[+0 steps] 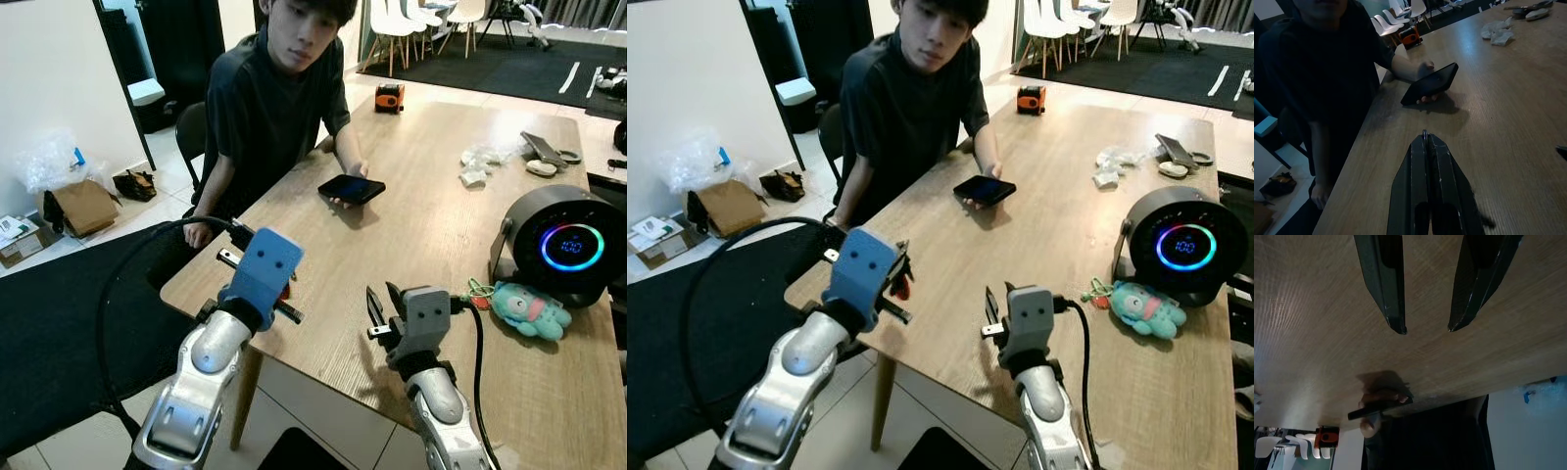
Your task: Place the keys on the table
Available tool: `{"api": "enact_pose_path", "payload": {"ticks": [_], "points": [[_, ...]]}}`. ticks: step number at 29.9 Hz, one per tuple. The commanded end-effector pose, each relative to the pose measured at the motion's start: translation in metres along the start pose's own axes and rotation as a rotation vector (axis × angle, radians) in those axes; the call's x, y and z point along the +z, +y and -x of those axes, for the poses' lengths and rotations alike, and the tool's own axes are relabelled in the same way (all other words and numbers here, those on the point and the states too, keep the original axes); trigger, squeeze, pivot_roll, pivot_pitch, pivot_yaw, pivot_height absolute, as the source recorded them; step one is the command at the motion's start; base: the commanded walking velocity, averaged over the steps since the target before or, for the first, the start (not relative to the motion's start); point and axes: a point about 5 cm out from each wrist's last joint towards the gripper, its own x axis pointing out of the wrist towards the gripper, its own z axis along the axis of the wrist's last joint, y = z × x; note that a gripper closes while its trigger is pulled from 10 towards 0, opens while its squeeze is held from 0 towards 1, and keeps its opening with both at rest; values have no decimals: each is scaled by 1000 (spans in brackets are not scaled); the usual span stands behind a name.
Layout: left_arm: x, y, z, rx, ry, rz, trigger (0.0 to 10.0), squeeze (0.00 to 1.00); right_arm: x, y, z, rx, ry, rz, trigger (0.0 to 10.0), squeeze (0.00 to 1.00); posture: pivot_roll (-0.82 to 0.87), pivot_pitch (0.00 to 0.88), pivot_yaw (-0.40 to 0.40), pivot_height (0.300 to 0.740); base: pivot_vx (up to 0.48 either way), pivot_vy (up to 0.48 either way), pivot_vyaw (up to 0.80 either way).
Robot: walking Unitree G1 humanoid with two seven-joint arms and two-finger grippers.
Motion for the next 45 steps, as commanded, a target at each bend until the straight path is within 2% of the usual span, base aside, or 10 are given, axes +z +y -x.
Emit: {"api": "enact_pose_path", "payload": {"ticks": [1,11,17,25,26,28,29,41,42,45], "points": [[-4,6,1,2,27,-12,10000,0,-2,1,3,8,14,-6,10000,0,207,169,77,740,0,0,0],[-22,-13,20,-11,147,138,10000,0,5,-3,8,-8,-29,97,10000,0,190,212,55,740,0,0,0],[-27,-13,17,69,140,89,10000,0,1,-17,13,-50,-7,123,10000,0,182,216,56,740,0,0,0],[-26,-17,13,103,127,80,10000,12,4,-15,10,-54,-21,126,10000,0,168,201,60,740,0,0,0],[-26,-19,12,106,130,86,10000,153,4,-12,10,-52,-23,123,10000,0,165,199,59,740,0,0,0],[-26,-20,11,108,131,89,10000,153,4,-11,10,-51,-23,121,10000,0,165,198,58,740,0,0,0],[-25,-22,10,108,125,97,10000,1000,4,-10,11,-49,-23,119,10000,0,166,195,57,740,0,0,0],[7,-45,8,-48,-35,258,10000,1000,3,-8,7,-33,-24,115,10000,0,166,184,45,740,0,0,0],[4,-44,9,-40,-20,269,10000,729,3,-7,6,-29,-24,115,10000,0,168,175,42,740,0,0,0],[2,-43,9,-32,-12,270,10000,729,3,-7,6,-28,-24,115,10000,0,168,175,42,740,0,0,0]]}}
